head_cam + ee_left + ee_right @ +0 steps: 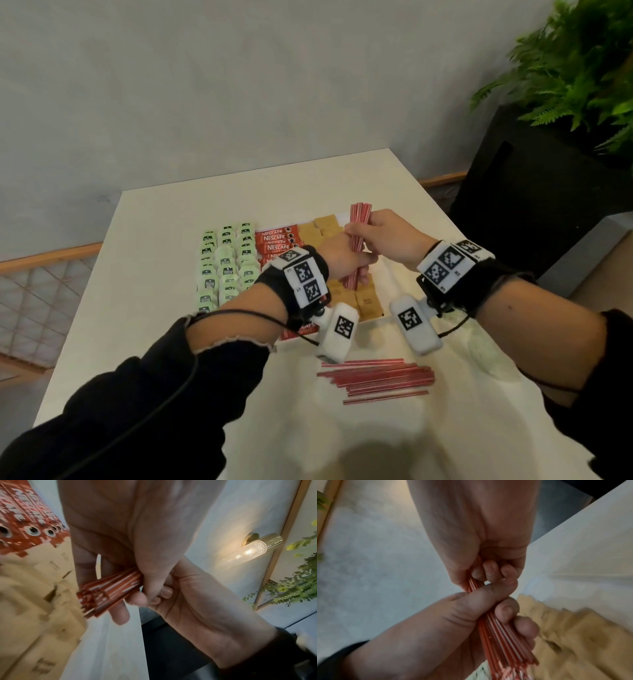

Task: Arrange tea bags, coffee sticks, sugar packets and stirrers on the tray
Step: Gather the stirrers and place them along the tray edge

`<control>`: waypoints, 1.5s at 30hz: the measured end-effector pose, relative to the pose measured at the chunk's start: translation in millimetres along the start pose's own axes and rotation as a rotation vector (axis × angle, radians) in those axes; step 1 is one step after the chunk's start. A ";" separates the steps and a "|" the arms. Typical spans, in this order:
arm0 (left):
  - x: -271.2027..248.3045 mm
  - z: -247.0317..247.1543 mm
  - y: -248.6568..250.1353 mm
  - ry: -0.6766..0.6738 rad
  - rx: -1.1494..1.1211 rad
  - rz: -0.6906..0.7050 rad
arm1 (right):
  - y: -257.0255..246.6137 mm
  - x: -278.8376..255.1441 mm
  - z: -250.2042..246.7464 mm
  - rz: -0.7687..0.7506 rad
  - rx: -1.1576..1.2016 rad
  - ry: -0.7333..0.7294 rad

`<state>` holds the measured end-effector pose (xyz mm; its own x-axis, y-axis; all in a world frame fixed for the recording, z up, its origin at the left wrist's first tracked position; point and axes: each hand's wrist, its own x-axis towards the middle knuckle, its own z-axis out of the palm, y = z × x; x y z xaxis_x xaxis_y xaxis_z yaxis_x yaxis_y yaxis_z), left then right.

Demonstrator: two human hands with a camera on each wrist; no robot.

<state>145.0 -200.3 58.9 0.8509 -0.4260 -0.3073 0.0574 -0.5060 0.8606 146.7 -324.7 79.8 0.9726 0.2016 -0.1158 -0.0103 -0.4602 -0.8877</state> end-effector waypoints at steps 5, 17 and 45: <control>41.9 -20.7 15.0 0.102 0.116 0.021 | 2.7 52.2 -26.2 -0.014 -0.166 0.065; 100.9 -45.2 -23.3 0.103 0.833 -0.119 | 63.6 125.7 -16.3 0.220 -0.587 -0.040; 108.5 -4.6 -23.3 -0.058 1.152 -0.189 | 65.3 69.9 -24.9 0.247 -0.778 -0.305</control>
<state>238.5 -231.2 7.4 0.8528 -0.2895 -0.4346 -0.3519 -0.9335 -0.0688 219.8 -362.2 24.8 0.8577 0.1900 -0.4777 0.0574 -0.9588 -0.2782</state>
